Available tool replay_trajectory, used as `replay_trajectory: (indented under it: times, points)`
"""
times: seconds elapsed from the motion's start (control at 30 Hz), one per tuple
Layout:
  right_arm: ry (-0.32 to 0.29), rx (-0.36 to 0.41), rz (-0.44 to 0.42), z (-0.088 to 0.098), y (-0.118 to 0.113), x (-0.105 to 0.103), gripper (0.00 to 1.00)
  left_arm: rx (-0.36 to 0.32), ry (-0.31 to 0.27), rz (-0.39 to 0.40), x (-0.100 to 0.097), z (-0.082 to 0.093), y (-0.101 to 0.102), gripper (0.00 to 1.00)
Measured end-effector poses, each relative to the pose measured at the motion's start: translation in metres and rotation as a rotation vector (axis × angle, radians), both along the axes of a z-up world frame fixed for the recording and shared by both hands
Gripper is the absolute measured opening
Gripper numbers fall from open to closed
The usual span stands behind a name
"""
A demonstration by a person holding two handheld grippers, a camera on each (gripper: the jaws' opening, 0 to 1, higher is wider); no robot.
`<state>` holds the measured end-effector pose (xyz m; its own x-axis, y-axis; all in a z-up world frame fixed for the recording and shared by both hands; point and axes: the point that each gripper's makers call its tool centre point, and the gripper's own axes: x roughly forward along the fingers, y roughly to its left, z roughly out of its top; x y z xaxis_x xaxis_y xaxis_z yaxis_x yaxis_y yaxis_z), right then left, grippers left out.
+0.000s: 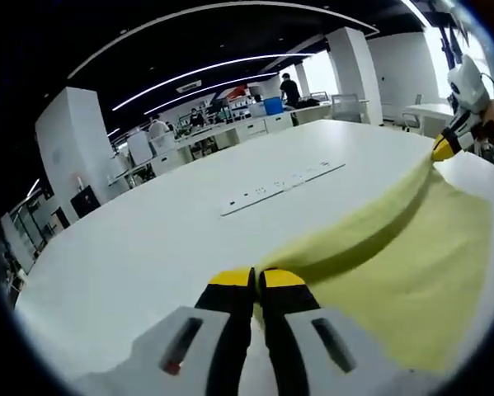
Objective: Fold the garment on the visible template until the final outline fits inside the template.
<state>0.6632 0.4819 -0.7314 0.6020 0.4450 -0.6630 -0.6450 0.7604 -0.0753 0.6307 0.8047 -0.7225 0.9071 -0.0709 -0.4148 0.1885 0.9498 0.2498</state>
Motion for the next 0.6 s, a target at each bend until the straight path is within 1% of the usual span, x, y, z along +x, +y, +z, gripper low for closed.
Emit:
replay_trajectory:
  times: [0.07,0.13,0.2,0.33,0.4,0.47,0.53,0.6]
  points:
    - [0.007,-0.003,0.003,-0.008,0.001,0.003,0.00,-0.002,0.020,0.010,0.002,-0.010,0.001,0.00]
    - [0.015,-0.025,0.005,-0.017,0.001,0.005,0.00,0.006,0.024,0.008,0.005,-0.017,0.001,0.00]
    - [0.016,-0.029,0.006,-0.023,0.002,0.008,0.00,0.032,0.019,0.008,0.007,-0.021,0.002,0.01]
    - [0.017,-0.049,0.006,-0.030,0.003,0.011,0.01,0.034,0.034,0.020,0.010,-0.028,0.007,0.04]
    - [0.017,-0.055,-0.004,-0.030,0.002,0.012,0.09,0.043,0.046,0.042,0.010,-0.030,0.014,0.14]
    - [0.018,-0.046,-0.011,-0.029,0.002,0.012,0.20,0.054,0.048,0.039,0.008,-0.027,0.016,0.27]
    - [0.023,-0.040,-0.010,-0.027,0.003,0.009,0.30,0.061,0.061,0.018,0.005,-0.025,0.017,0.34]
    - [0.026,-0.056,0.006,-0.026,0.004,0.005,0.34,0.088,0.082,-0.027,0.001,-0.024,0.015,0.38]
